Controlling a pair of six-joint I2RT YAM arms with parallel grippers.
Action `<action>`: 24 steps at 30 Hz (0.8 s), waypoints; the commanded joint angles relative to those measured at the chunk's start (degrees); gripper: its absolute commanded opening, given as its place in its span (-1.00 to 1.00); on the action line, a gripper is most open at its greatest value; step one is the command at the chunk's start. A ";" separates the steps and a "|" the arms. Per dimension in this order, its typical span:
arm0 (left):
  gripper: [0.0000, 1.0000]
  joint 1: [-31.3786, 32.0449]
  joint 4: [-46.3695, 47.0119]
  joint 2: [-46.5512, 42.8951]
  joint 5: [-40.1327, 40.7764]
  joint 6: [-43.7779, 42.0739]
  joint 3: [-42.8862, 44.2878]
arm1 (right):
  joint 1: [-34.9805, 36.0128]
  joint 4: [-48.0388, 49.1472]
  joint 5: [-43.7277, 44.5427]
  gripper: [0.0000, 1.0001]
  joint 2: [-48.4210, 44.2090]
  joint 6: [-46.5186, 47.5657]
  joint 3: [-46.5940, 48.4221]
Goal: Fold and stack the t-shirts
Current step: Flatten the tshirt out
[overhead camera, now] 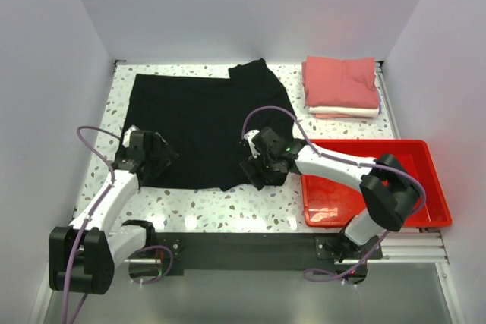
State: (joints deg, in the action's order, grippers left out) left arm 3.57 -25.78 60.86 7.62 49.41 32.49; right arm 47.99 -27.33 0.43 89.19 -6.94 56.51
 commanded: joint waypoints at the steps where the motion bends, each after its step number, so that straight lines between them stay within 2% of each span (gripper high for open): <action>1: 1.00 0.91 -0.15 -3.46 -0.85 1.57 -2.16 | -0.09 1.05 2.56 0.84 1.86 0.96 0.09; 3: 1.00 0.91 -0.67 -3.91 -0.32 1.22 -2.61 | -0.17 2.46 2.12 0.83 3.88 1.32 0.53; 7: 1.00 0.91 -1.47 -3.73 1.17 1.13 -2.34 | -0.17 1.67 3.53 0.59 7.57 1.66 1.94; 9: 1.00 0.91 -1.38 -3.38 1.26 0.78 -2.43 | -0.17 1.24 3.80 0.56 8.89 1.06 2.20; 10: 1.00 0.91 -1.38 -2.95 1.35 0.69 -2.43 | -0.17 1.23 4.05 0.35 9.94 0.96 2.37; 12: 1.00 0.91 -1.46 -2.24 1.79 0.60 -2.34 | -0.17 1.14 4.40 0.08 10.39 -0.08 2.55; 13: 1.00 0.91 -1.55 -1.89 1.96 0.52 -2.17 | -0.17 0.88 4.49 -0.28 10.04 -0.35 2.64; 16: 1.00 0.91 -1.47 -1.01 2.93 0.51 -2.08 | -0.09 -1.31 6.42 -0.61 8.47 -1.41 3.34; 19: 1.00 0.91 -1.38 -0.31 3.81 0.34 -1.73 | -0.17 -5.26 8.01 -0.73 5.74 -1.41 5.71; 24: 1.00 0.82 -1.29 1.62 5.21 0.34 -0.50 | -0.17 -11.77 7.13 -0.77 4.15 0.08 13.34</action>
State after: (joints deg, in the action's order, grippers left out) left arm 4.43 -27.49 61.63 10.70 49.95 30.11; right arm 47.88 -33.95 6.57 97.12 -7.62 63.29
